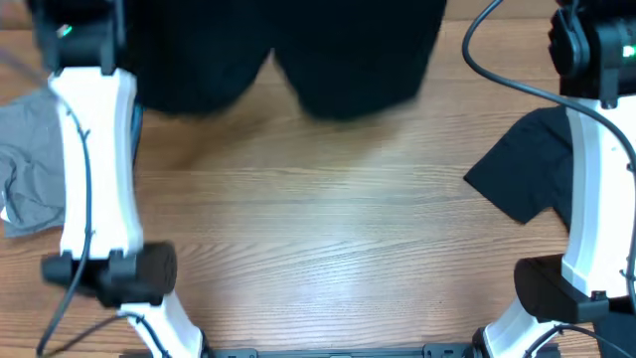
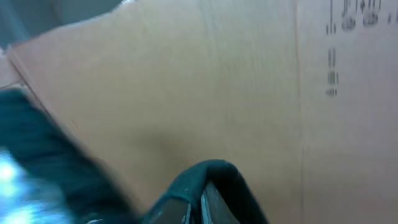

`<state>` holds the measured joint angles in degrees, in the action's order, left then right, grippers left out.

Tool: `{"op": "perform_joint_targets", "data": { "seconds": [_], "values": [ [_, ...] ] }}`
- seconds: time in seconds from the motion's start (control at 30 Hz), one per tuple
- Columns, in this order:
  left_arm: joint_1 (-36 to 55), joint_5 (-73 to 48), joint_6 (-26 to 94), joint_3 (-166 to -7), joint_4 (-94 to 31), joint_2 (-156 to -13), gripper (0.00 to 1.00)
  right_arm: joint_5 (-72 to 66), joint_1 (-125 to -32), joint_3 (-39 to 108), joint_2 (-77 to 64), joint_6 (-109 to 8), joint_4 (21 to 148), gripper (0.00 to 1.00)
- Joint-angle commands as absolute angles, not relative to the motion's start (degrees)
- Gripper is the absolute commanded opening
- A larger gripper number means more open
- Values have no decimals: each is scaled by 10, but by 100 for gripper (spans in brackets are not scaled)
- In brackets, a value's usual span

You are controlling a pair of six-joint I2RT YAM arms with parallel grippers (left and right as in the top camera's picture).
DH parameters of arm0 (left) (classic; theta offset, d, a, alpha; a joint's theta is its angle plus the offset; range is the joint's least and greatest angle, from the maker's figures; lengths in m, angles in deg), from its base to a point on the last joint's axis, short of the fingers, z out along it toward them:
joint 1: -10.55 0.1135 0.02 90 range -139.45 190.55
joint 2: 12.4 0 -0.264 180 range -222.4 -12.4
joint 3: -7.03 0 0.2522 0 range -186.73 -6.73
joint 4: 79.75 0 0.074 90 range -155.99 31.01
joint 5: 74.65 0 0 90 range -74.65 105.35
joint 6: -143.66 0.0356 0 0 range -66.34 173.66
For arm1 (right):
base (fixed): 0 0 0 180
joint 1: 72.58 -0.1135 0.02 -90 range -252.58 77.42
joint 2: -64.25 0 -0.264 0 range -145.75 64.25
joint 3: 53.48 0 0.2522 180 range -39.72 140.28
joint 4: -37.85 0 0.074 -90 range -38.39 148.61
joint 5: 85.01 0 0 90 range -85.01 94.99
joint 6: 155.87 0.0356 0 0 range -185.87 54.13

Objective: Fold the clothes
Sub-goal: 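Lay the pants flat on the table center with both grippers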

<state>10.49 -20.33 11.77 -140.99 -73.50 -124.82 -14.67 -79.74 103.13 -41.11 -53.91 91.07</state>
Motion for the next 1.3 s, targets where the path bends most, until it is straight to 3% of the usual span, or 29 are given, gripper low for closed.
{"op": "perform_joint_targets", "data": {
  "seconds": [0.0, 0.07, 0.13, 0.23, 0.33, 0.4, 0.7, 1.1, 1.13, 1.17, 1.2, 1.27],
  "values": [
    [116, -372, 57, -1422, -667, -1241, 4, -162, -796, 1051, -359, -587, 979, 4],
    [118, -418, 143, -1422, -537, -1244, 4, -163, -796, 1051, -360, -640, 1066, 4],
    [118, -395, 295, -1422, -317, -1244, 4, -156, -796, 1050, -366, -682, 1177, 4],
    [116, -161, 404, -1421, -43, -1248, 4, -157, -796, 1044, -386, -705, 1315, 4],
    [101, 54, 404, -1401, 87, -1268, 4, -181, -797, 996, -405, -704, 1394, 4],
    [88, 98, 412, -1368, 131, -1301, 4, -213, -797, 899, -423, -704, 1415, 4],
    [80, 83, 408, -1251, 176, -1420, 4, -260, -814, 500, -426, -671, 1316, 4],
    [80, 149, 380, -1227, 224, -1426, 4, -260, -838, 339, -426, -672, 1266, 4],
    [80, 153, 380, -1227, 228, -1426, 10, -260, -842, 336, -426, -671, 1261, 20],
    [80, 159, 380, -1227, 233, -1426, 49, -260, -847, 334, -426, -671, 1260, 44],
    [80, 160, 380, -1227, 238, -1426, 100, -260, -851, 334, -426, -671, 1260, 72],
    [80, 160, 380, -1228, 240, -1425, 100, -260, -854, 335, -426, -672, 1262, 80]
  ]
}}
